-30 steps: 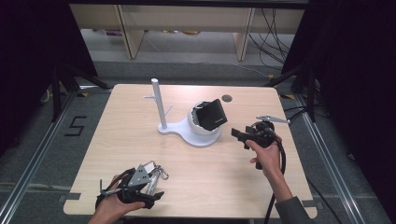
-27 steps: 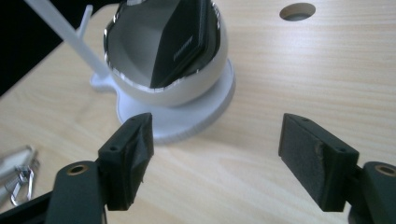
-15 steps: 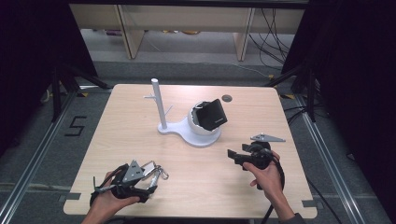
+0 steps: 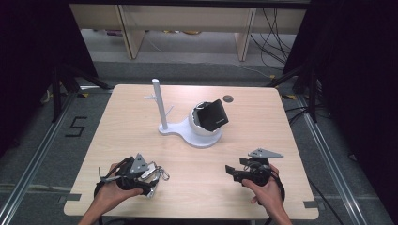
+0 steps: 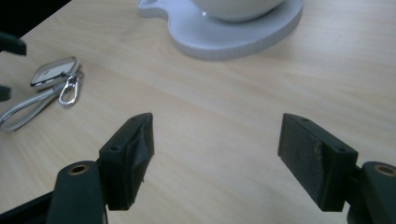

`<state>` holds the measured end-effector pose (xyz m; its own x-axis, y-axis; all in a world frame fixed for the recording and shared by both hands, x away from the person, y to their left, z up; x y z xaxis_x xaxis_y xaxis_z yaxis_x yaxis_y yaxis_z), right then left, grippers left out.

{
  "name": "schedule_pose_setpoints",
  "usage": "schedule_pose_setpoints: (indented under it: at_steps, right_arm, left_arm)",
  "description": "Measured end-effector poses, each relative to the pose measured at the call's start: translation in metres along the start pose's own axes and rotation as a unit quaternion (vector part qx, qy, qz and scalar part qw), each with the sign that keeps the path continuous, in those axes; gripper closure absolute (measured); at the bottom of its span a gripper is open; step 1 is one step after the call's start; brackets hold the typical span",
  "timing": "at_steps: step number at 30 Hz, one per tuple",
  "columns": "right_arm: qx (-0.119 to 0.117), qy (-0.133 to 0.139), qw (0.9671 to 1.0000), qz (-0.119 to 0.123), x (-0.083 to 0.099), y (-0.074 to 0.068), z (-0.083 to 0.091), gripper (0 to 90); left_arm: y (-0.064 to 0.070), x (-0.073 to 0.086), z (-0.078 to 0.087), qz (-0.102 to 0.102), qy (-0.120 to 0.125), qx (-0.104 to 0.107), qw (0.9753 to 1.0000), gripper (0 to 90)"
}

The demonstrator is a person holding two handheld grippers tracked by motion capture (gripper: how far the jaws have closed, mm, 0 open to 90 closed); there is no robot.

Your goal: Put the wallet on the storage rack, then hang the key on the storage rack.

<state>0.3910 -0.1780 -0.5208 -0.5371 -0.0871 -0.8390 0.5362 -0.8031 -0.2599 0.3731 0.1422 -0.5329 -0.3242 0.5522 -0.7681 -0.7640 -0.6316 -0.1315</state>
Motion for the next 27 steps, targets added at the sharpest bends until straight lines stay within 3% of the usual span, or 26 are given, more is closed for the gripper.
schedule_pose_setpoints:
  at_steps: [6,7,8,9,12,13,14,15,17,19,20,22,25,27]
  right_arm:
    - [-0.007,-0.01,0.9999,-0.006,0.012,-0.005,0.005,28.1]
    - [-0.005,-0.008,0.9999,0.004,0.013,-0.002,0.006,28.1]
    - [0.001,-0.016,0.9998,-0.011,0.015,-0.003,0.009,28.1]
    - [-0.005,-0.006,1.0,0.001,0.014,0.0,0.009,28.1]
    - [-0.004,-0.002,1.0,0.0,0.016,-0.001,0.014,28.1]
    - [-0.002,-0.005,0.9999,-0.014,0.017,-0.003,0.016,28.1]
    - [0.0,-0.001,1.0,0.004,0.017,0.001,0.017,28.1]
    - [0.009,-0.003,1.0,0.001,0.019,0.002,0.017,28.1]
    - [0.0,-0.005,0.9998,-0.017,0.021,-0.002,0.018,28.1]
    - [-0.004,-0.005,0.9999,-0.014,0.021,-0.002,0.017,28.2]
    - [-0.002,-0.007,1.0,-0.001,0.021,0.0,0.017,28.2]
    - [-0.008,-0.011,0.9999,-0.011,0.022,-0.005,0.016,28.2]
    - [-0.014,-0.013,0.9998,0.005,0.022,-0.008,0.012,28.2]
    - [-0.017,-0.016,0.9997,-0.008,0.022,-0.011,0.011,28.2]
  left_arm:
    - [-0.002,-0.007,-0.006,-0.007,-0.011,-0.001,0.9999,26.1]
    - [-0.003,-0.009,-0.007,-0.005,-0.009,-0.001,0.9999,26.1]
    - [-0.005,-0.009,-0.007,-0.012,-0.019,0.003,0.9997,26.1]
    - [-0.004,-0.01,-0.009,-0.006,-0.021,0.011,0.9997,26.1]
    - [-0.009,-0.014,-0.013,-0.006,-0.024,0.01,0.9997,26.4]
    - [-0.011,-0.014,-0.014,-0.01,-0.027,0.015,0.9995,26.4]
    - [-0.013,-0.015,-0.015,-0.007,-0.028,0.018,0.9994,26.7]
    - [-0.014,-0.015,-0.016,-0.007,-0.029,0.018,0.9994,27.0]
    - [-0.016,-0.015,-0.017,-0.012,-0.031,0.02,0.9993,27.1]
    - [-0.016,-0.016,-0.017,-0.013,-0.033,0.023,0.9991,27.5]
    - [-0.016,-0.016,-0.018,-0.018,-0.034,0.024,0.999,27.5]
    - [-0.016,-0.015,-0.018,-0.031,-0.048,0.027,0.998,27.5]
    - [-0.01,-0.015,-0.021,-0.053,-0.063,0.037,0.9959,27.7]
    - [-0.007,-0.014,-0.024,-0.066,-0.077,0.04,0.994,27.8]
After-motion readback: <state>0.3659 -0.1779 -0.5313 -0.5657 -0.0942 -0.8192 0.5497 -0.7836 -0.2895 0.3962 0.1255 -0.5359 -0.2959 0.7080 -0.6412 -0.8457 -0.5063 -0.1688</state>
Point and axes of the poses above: each handheld gripper's, and its own axes: z roughly backward along the jaws, x roughly out of its underside, y roughly to its right, the point moved 8 cm from there along -z, roughly forward along the jaws, and after that the axes turned 9 degrees about y, right-handed, at the moved point
